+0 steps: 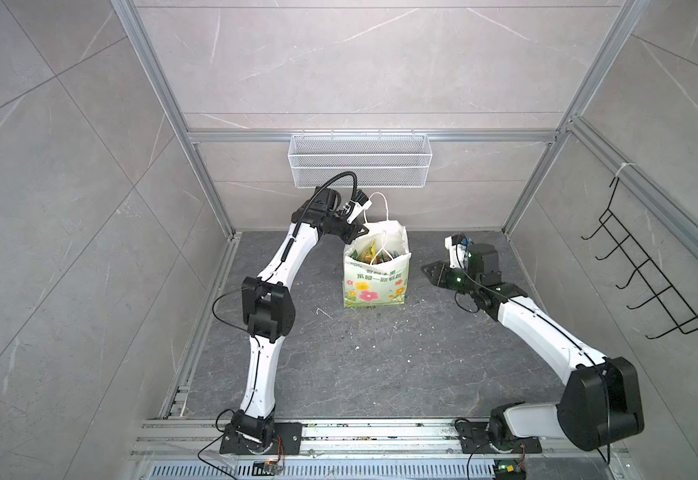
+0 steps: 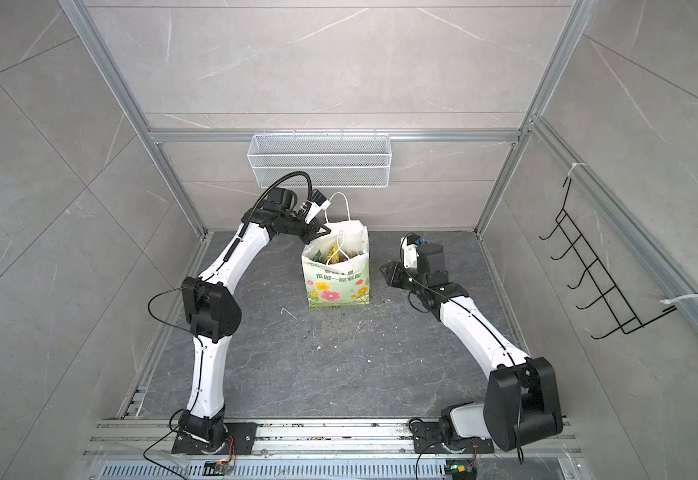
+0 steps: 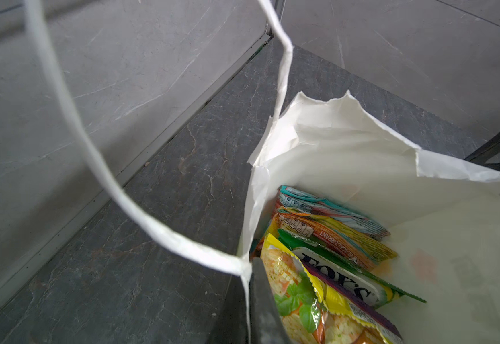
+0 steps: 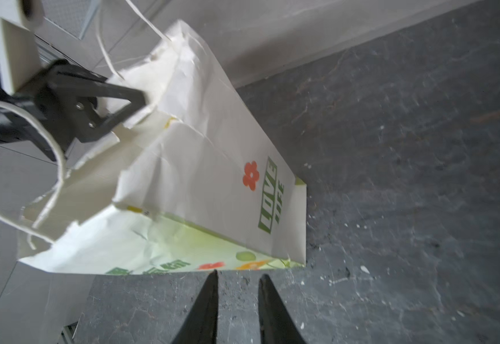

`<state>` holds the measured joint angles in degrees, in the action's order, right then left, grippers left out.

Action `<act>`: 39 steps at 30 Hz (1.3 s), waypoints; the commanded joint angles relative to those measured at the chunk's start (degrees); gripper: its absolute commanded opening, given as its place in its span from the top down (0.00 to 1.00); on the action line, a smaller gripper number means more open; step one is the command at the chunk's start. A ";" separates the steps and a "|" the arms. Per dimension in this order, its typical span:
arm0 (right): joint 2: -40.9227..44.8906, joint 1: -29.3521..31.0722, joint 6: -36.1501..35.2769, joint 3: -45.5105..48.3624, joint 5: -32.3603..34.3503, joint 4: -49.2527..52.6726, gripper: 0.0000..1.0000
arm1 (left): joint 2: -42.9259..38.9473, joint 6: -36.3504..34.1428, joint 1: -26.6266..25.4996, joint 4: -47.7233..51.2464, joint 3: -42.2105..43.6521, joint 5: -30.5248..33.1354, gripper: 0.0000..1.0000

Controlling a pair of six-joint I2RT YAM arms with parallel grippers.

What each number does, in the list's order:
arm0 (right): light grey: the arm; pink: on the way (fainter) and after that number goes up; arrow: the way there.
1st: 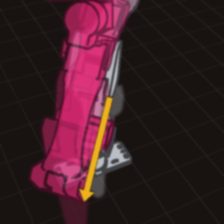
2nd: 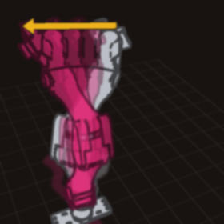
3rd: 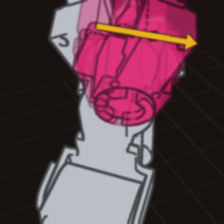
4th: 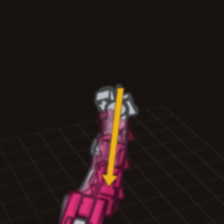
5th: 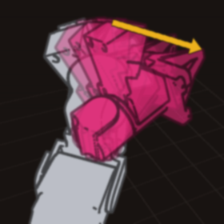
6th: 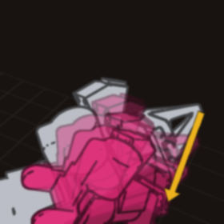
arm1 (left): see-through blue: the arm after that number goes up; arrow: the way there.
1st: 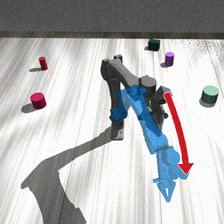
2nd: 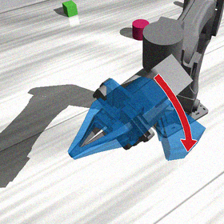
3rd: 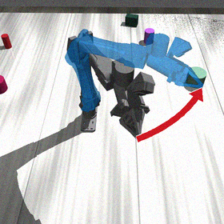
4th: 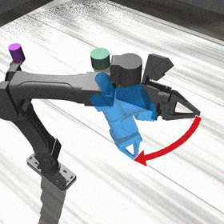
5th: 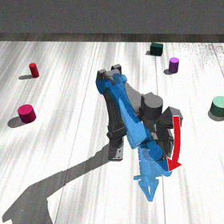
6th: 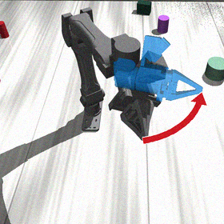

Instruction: Take the snacks out of the paper bag

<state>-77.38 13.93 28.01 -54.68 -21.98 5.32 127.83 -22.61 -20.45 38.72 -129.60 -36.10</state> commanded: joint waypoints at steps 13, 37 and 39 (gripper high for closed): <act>-6.00 12.47 17.89 18.85 5.00 -22.40 0.75 | -23.65 -7.98 -5.10 -9.47 23.76 0.46 1.00; -2.73 25.41 21.37 32.77 23.07 -33.62 0.71 | -43.34 -13.24 -11.12 -20.98 51.21 -0.46 1.00; 1.85 26.51 18.97 36.07 23.63 -33.44 0.70 | -44.27 -13.66 -11.65 -21.13 52.61 -0.54 1.00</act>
<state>-80.60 39.13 51.13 -21.78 -0.62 -29.82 86.96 -34.35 -31.18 20.53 -77.45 -33.58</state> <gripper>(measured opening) 0.299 0.049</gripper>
